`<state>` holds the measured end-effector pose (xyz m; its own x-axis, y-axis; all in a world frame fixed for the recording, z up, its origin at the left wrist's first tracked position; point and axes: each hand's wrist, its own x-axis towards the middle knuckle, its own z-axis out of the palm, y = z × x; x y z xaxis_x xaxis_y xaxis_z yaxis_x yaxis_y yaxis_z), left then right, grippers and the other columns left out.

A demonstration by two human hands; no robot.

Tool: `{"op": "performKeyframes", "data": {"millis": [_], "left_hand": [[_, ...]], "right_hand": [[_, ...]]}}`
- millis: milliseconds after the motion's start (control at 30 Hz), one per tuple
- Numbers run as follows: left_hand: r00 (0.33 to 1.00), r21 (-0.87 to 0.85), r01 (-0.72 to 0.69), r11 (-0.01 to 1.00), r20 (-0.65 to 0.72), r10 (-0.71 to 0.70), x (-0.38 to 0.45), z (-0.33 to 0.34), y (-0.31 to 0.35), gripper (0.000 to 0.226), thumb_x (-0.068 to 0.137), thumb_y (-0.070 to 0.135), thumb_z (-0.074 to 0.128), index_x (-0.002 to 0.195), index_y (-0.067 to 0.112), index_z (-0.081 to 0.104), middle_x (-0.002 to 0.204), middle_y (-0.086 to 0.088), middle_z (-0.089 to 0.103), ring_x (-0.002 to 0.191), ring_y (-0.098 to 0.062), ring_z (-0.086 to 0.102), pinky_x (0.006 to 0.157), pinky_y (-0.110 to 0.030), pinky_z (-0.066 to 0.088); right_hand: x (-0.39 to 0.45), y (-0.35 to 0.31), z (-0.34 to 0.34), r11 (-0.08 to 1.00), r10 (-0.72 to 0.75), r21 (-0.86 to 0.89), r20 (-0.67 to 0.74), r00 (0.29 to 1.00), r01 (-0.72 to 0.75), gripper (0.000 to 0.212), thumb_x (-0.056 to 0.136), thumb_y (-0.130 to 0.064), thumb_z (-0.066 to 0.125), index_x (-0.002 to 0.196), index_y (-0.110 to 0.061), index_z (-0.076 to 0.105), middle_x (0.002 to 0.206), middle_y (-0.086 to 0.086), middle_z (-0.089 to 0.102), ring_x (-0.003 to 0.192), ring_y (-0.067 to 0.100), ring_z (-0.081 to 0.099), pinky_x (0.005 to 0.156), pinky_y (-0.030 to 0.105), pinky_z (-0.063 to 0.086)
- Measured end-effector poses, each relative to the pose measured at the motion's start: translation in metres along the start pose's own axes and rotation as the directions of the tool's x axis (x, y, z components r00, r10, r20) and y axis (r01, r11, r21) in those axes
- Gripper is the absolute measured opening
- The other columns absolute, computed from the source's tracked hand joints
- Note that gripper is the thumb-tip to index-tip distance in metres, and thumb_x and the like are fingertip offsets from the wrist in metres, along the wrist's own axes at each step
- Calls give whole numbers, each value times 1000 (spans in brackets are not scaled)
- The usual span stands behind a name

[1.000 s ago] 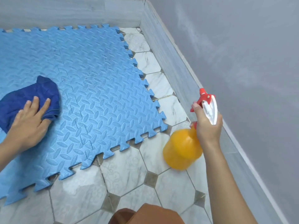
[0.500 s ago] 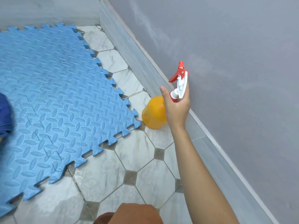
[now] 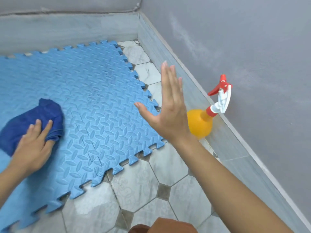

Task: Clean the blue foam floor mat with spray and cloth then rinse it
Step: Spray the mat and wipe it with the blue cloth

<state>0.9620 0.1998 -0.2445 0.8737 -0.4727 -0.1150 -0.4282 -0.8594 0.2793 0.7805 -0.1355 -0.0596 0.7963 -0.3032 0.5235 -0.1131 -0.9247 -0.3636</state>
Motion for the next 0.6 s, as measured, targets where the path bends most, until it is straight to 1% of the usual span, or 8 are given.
{"op": "performKeyframes", "data": {"millis": [33,67,133,233,333,467,533,600], "left_hand": [[999,-32,43,999,4,-43,-12,-14,15,58,98,17,47,151,12,24,156,-24,16,142,-44,16,111,-58,19],[998,-28,59,998,27,-59,-19,-22,21,57,100,22,42,152,18,19,159,-18,9,146,-37,9,115,-53,13],[991,-18,93,996,101,-91,-22,-22,16,59,101,28,38,153,23,12,161,-9,1,149,-28,1,119,-47,8],[992,-12,98,995,81,-97,-28,-20,21,60,101,32,35,154,23,9,161,-8,-1,149,-27,-2,119,-43,6],[995,39,95,995,19,-96,-31,-18,26,62,96,40,28,154,24,11,161,-9,0,148,-30,-1,118,-47,6],[998,126,66,990,-13,-65,-29,-11,29,69,89,46,19,153,23,14,161,-6,6,148,-29,3,118,-50,5],[996,102,89,991,-16,-88,-25,-8,26,67,89,45,20,153,26,12,162,-5,6,149,-26,3,118,-48,3],[985,47,165,985,-64,-162,-15,-8,18,64,92,40,26,153,29,12,162,-5,3,149,-24,1,119,-45,1]], "right_hand": [[-4,-4,21,999,-46,6,92,995,45,93,87,-49,65,150,4,22,159,16,25,150,28,14,123,45,11],[-9,-7,44,997,-82,11,181,980,82,94,86,-51,64,151,2,21,160,15,24,150,27,13,123,45,11],[-17,-10,87,988,-150,7,331,931,157,96,85,-56,60,153,-1,19,161,13,22,151,25,13,122,46,12],[-16,-19,140,963,-236,-6,473,849,271,95,87,-58,56,153,-2,19,161,13,21,150,26,14,122,46,12],[1,-32,179,948,-273,12,542,795,317,90,90,-56,53,153,-3,17,162,12,19,150,25,14,122,43,6],[34,-36,224,948,-254,2,606,753,318,82,95,-55,43,155,-7,14,163,8,15,151,23,9,122,44,2],[48,-31,244,959,-216,-10,622,753,283,80,96,-58,38,155,-11,13,164,7,14,151,23,9,122,47,2],[55,-25,259,970,-175,-21,628,758,241,78,96,-62,32,156,-15,12,164,6,12,151,23,6,122,50,0]]}}
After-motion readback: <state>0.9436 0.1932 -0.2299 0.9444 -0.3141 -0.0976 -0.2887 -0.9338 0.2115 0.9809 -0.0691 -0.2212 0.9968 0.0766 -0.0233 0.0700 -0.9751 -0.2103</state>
